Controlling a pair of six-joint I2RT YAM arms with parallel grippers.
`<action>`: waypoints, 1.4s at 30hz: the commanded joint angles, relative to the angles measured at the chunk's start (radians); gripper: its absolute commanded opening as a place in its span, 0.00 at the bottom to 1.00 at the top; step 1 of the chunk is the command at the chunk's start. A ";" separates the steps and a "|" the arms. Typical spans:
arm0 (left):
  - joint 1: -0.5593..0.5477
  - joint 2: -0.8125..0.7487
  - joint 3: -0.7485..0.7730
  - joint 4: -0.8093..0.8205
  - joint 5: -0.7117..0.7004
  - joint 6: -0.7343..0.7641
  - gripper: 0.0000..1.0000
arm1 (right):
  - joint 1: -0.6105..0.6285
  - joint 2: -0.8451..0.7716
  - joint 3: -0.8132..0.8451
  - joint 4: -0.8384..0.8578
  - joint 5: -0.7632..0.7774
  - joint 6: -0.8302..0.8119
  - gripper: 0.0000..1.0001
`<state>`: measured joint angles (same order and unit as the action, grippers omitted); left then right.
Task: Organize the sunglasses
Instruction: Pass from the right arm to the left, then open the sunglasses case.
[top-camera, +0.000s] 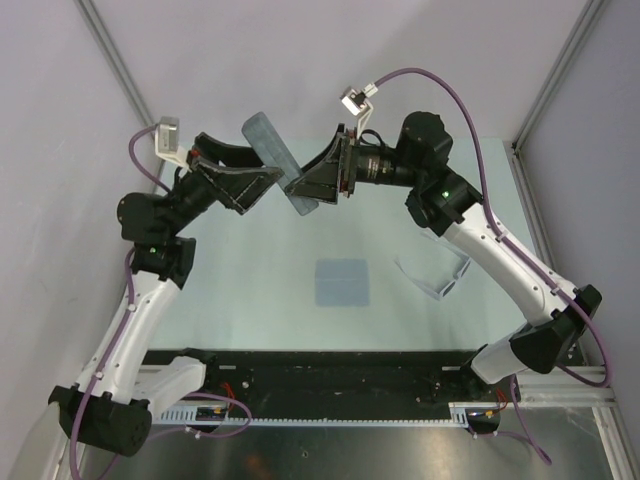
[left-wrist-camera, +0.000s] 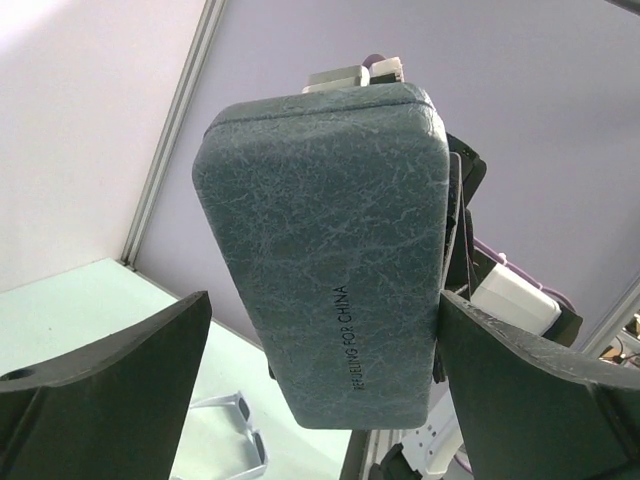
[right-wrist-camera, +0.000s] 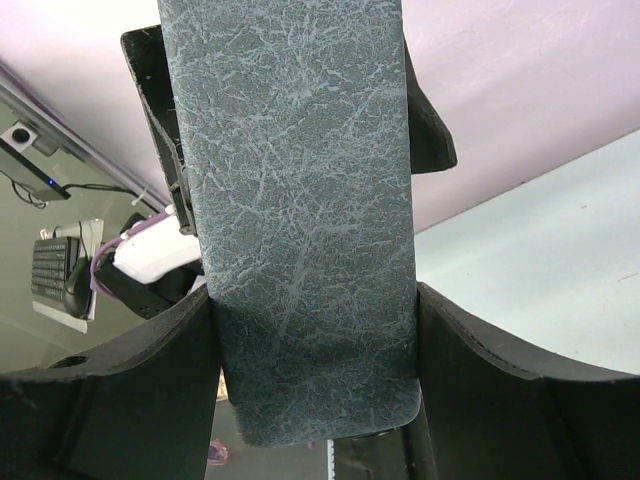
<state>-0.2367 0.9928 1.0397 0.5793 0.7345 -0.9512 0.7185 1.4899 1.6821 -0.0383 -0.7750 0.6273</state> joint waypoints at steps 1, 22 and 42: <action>-0.004 -0.005 0.000 0.021 -0.034 -0.004 0.95 | 0.007 -0.057 0.001 0.078 -0.055 -0.011 0.09; -0.023 -0.016 0.031 0.022 0.060 -0.109 0.09 | -0.051 -0.131 -0.108 0.126 -0.070 -0.113 0.77; -0.023 -0.020 -0.007 0.001 0.212 -0.026 0.01 | 0.042 -0.075 0.030 -0.195 0.095 -0.339 0.88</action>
<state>-0.2596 0.9894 1.0386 0.5549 0.8604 -1.0245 0.7624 1.4090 1.6691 -0.2028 -0.7033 0.3080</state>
